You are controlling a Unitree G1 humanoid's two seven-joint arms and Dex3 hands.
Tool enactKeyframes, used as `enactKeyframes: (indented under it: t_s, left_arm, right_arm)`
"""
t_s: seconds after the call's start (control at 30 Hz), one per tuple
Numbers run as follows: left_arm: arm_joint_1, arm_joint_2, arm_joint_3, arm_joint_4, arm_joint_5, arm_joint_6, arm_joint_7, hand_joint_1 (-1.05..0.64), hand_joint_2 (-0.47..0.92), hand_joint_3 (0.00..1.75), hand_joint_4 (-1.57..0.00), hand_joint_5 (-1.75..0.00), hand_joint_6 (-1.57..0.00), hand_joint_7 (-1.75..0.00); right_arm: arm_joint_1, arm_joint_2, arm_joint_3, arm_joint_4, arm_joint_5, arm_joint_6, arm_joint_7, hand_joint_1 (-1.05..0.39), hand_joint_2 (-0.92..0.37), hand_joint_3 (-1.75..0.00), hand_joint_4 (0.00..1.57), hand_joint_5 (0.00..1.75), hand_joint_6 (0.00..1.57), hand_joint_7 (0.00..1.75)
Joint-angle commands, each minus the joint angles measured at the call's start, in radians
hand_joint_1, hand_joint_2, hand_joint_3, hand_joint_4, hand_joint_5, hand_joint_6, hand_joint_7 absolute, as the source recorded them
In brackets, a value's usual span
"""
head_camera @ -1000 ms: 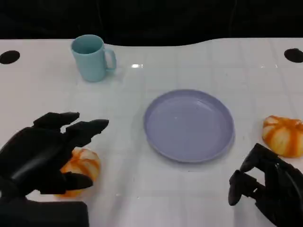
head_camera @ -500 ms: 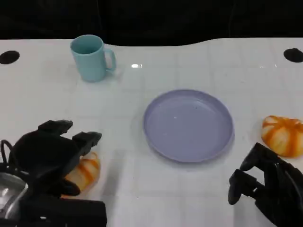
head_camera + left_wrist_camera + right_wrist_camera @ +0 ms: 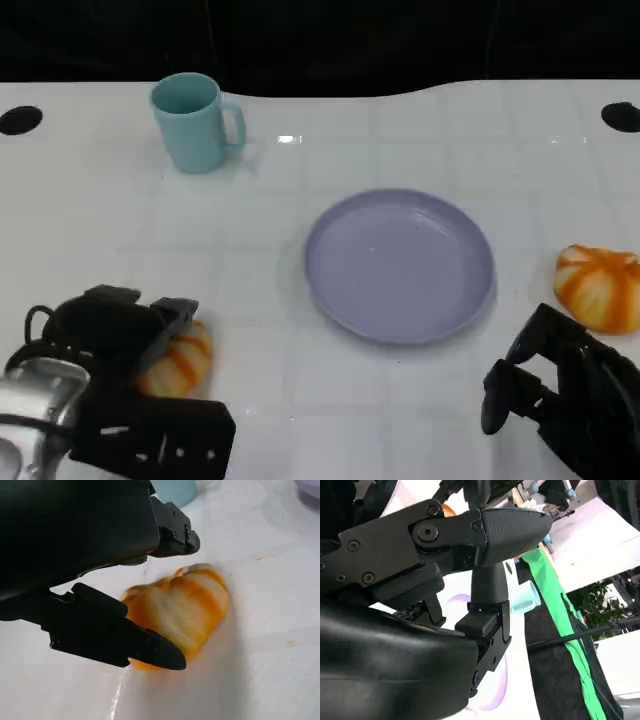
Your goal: Grasp the bread from the table and place it into the plate.
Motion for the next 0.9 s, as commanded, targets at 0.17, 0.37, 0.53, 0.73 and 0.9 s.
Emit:
enactKeyframes:
  t_s: [0.17,0.37,0.53,0.73,0.9]
  left_arm:
    - [-0.089,-0.027,-0.064,0.251,-0.036,-0.014,0.147,-0.57,0.92,0.06,-0.18,-0.07,-0.17,-0.02]
    - [-0.098,-0.045,-0.031,0.363,-0.164,-0.161,0.376,-0.27,0.92,0.33,-0.63,-1.40,-0.82,-0.53]
    - [-0.103,-0.060,-0.011,0.434,-0.233,-0.307,0.600,-0.25,0.88,0.61,-0.89,-1.74,-0.68,-1.71]
    - [-0.118,-0.058,-0.012,0.477,-0.263,-0.397,0.698,-0.23,0.73,0.89,-0.87,-1.75,-0.67,-1.75]
    - [-0.137,-0.064,0.017,0.471,-0.328,-0.430,0.677,-0.20,0.59,1.03,-0.87,-1.75,-0.66,-1.75]
  right_arm:
    - [0.013,-0.012,0.001,-0.029,-0.004,0.008,-0.010,-0.59,-0.92,-0.32,0.74,1.75,0.63,1.55]
    - [0.012,-0.014,0.000,-0.028,-0.001,0.012,-0.010,-0.59,-0.92,-0.34,0.75,1.75,0.63,1.55]
    - [0.002,-0.014,-0.004,-0.016,0.004,0.011,-0.004,-0.58,-0.92,-0.34,0.75,1.75,0.63,1.55]
    - [-0.003,-0.017,-0.009,-0.002,0.006,0.009,0.003,-0.59,-0.92,-0.34,0.75,1.75,0.63,1.56]
    - [-0.007,-0.015,-0.012,0.016,0.001,0.001,0.008,-0.59,-0.92,-0.33,0.75,1.75,0.63,1.56]
